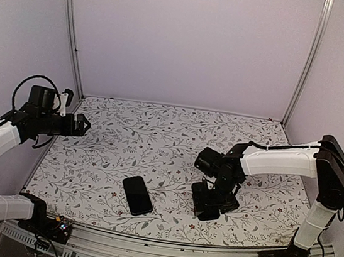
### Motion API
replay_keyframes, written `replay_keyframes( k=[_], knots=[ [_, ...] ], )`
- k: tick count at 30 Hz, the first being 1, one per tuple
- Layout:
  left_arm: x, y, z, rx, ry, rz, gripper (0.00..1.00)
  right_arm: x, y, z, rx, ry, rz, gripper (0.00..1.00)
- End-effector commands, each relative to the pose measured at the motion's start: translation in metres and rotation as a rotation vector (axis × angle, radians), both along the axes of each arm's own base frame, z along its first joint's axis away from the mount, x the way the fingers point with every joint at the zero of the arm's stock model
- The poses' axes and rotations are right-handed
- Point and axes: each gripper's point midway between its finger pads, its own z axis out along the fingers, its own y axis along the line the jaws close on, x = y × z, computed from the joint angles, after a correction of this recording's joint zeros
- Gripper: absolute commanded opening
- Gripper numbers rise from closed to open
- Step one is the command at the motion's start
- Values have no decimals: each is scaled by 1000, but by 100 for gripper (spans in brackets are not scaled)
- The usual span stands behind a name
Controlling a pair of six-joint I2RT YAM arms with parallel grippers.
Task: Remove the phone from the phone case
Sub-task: Pick up the phone with the phone case at the center of the board.
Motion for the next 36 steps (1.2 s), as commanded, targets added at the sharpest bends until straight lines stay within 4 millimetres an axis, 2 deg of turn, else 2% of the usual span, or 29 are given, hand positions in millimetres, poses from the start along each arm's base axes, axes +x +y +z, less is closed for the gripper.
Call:
replay_keyframes(
  k=[1, 8, 17, 20, 23, 28, 34, 36],
  knots=[
    [-1, -4, 3, 14, -22, -21, 99, -4, -8, -9, -51, -2, -16, 99],
    [-1, -3, 3, 18, -23, -20, 99, -10, -5, -16, -85, -4, -3, 99],
    [-1, -4, 2, 19, -22, -23, 99, -4, -23, -30, -190, -77, -29, 99],
    [-1, -4, 2, 20, -21, -23, 99, 4, -17, -34, -173, -127, -34, 96],
    [-1, -4, 1, 22, -18, -21, 99, 8, -11, -36, -138, -153, -44, 89],
    [-1, -3, 2, 28, -19, -13, 99, 10, -14, -40, -174, -200, -55, 82],
    [-2, -5, 1, 25, -13, -18, 99, 11, -15, -48, -178, -244, -51, 85],
    [-3, -5, 2, 25, -15, -17, 99, 14, -18, -51, -189, -261, -57, 93]
  ],
)
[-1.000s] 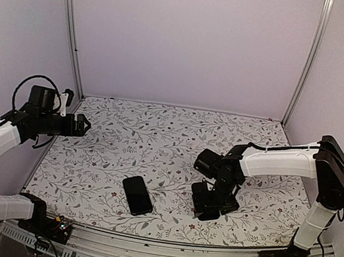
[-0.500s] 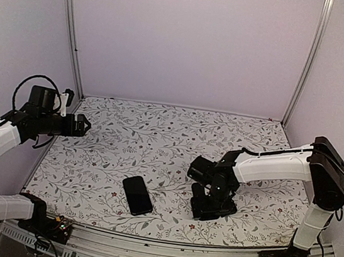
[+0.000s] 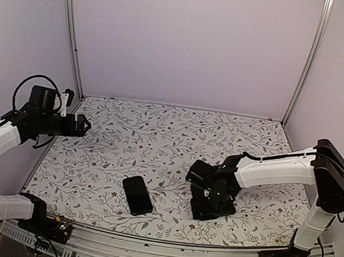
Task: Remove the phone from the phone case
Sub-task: Pick up the phone with the phone case at the center of the board.
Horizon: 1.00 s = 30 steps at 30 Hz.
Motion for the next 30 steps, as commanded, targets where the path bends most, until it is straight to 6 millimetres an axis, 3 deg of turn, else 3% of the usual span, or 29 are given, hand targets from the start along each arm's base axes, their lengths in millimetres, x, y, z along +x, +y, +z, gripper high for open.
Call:
replay_keyframes(
  k=[1, 6, 13, 18, 21, 24, 30],
  knots=[
    [-3, -4, 4, 7, -17, -16, 99, 16, -15, -33, -84, -107, -31, 94],
    [-5, -5, 7, 9, -25, -12, 99, 23, -15, -34, -83, -144, -27, 96],
    [-7, -7, 9, 11, -29, -7, 99, 17, -18, -39, -81, -135, -12, 78],
    [-10, -19, 16, -23, -32, -41, 99, 16, -24, -38, -99, -157, -7, 66],
    [-12, -44, 27, -105, -41, -125, 99, 26, -16, -27, -64, -209, -1, 63],
    [-19, -82, 42, -222, -55, -264, 99, 40, 2, -5, 23, -294, 28, 60],
    [-33, -151, 68, -436, -51, -522, 91, 71, 36, 70, 207, -507, 112, 59]
  ],
)
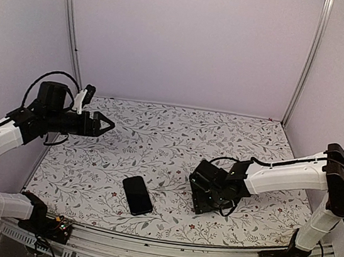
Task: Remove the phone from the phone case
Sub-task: Pick up the phone with the phone case at the center of the board, then pass from the right arm to the left
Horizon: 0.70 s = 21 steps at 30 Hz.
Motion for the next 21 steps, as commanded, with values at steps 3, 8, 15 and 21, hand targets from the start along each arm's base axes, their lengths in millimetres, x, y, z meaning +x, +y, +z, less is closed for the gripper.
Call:
replay_keyframes(
  k=[3, 8, 15, 21],
  knots=[
    [-14, -78, 39, -244, -21, -288, 88, 52, 38, 86, 181, -328, 85, 58],
    [-16, -113, 45, -330, -6, -391, 82, 58, 57, 128, 302, -423, 150, 58],
    [-16, -161, 63, -409, -19, -524, 73, 55, 70, 168, 392, -504, 240, 57],
    [-4, -191, 62, -411, -1, -519, 72, 49, 80, 182, 414, -543, 288, 57]
  ],
)
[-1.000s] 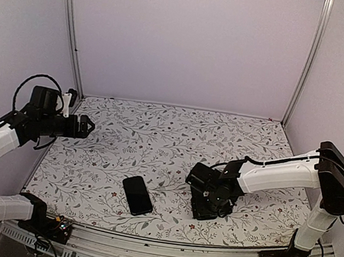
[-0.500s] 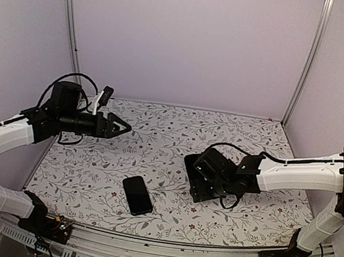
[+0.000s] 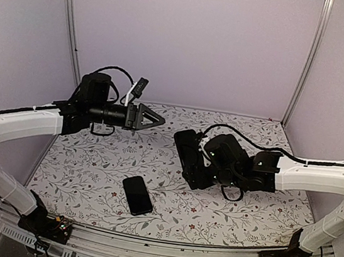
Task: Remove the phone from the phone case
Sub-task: Pass from the right arm to the left
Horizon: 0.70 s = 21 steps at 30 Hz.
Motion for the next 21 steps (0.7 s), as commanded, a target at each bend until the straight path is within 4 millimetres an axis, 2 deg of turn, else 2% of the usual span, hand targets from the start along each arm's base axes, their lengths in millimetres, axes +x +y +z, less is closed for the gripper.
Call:
replay_keyframes(
  k=[1, 7, 11, 21],
  knots=[
    [6, -21, 10, -27, -7, 9, 71, 3, 21, 50, 112, -115, 41, 57],
    [16, -39, -5, 17, 23, 37, 66, 1, 25, 60, 124, -140, 54, 57],
    [21, -40, -15, 54, 30, 73, 66, 1, 26, 71, 146, -161, 58, 57],
    [22, -49, -22, 62, 56, 71, 53, 1, 28, 86, 176, -191, 65, 57]
  ],
)
